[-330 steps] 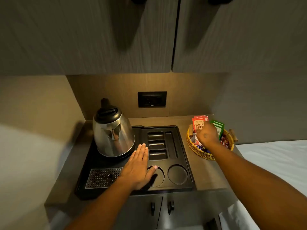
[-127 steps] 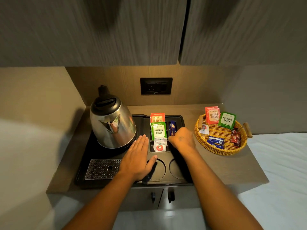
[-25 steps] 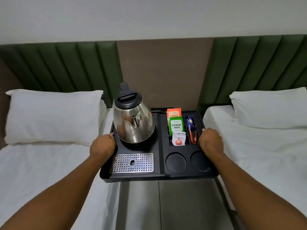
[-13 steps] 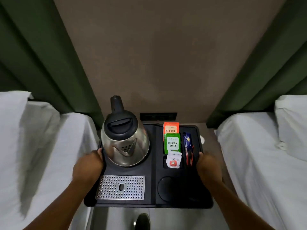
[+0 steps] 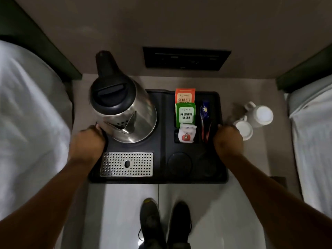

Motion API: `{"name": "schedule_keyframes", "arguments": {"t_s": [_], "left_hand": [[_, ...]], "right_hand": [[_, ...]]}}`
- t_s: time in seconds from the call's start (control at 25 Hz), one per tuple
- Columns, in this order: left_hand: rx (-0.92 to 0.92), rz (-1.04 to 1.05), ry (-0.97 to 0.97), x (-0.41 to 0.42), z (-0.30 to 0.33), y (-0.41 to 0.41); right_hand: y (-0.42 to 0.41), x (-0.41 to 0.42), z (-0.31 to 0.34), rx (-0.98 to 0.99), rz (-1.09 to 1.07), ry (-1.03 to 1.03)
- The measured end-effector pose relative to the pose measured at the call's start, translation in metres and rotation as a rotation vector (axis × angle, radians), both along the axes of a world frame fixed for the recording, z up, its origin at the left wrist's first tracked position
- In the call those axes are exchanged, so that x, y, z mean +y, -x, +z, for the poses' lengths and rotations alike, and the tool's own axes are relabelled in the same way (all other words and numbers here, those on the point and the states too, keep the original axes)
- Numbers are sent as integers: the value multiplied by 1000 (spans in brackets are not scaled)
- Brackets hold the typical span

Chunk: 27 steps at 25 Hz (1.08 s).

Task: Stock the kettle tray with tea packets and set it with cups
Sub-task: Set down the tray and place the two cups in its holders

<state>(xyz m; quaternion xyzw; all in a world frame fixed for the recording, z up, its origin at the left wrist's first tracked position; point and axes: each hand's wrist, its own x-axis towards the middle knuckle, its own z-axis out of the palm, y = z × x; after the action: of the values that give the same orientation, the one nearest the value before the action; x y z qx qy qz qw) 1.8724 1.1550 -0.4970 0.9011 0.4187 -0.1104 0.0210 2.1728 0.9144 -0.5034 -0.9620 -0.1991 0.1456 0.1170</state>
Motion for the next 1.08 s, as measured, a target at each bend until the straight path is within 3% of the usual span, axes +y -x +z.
{"name": "schedule_keyframes", "arguments": {"t_s": [0.12,0.2,0.36,0.44,0.52,0.56,0.64,0.72,0.8,0.88,0.96,1.08], "left_hand": [[83,-53,0,15,-15,-1],[87,40,28,20,-20,-5],[-218,171,-28,17,-17,-13],[-373,407,-28,1,-11,3],[-417,582,-75,-61,5,11],[-447,516,-30,-110,18,-2],[-479,152,236,-205,23,-54],[-486,-97,382,-261,30,-142],[-461,-166,389,-265,27,-238],[-348,-181,356,-256,13,-302],[-255,-218,310,-251,-3,-325],[-285,-269,319,-244,-12,-328]], "right_hand": [[-4,10,-8,-28,-21,-4],[-7,14,-9,-24,-48,2],[-12,16,6,94,-42,34],[-20,2,26,114,24,-18],[-38,-26,51,0,44,-95],[-52,-42,61,-86,14,-108],[-86,-64,67,-192,18,-7],[-119,-70,58,-82,110,189],[-143,-66,41,70,261,335],[-161,-63,20,146,366,350],[-172,-60,7,175,359,275],[-171,-62,7,128,265,146]]}}
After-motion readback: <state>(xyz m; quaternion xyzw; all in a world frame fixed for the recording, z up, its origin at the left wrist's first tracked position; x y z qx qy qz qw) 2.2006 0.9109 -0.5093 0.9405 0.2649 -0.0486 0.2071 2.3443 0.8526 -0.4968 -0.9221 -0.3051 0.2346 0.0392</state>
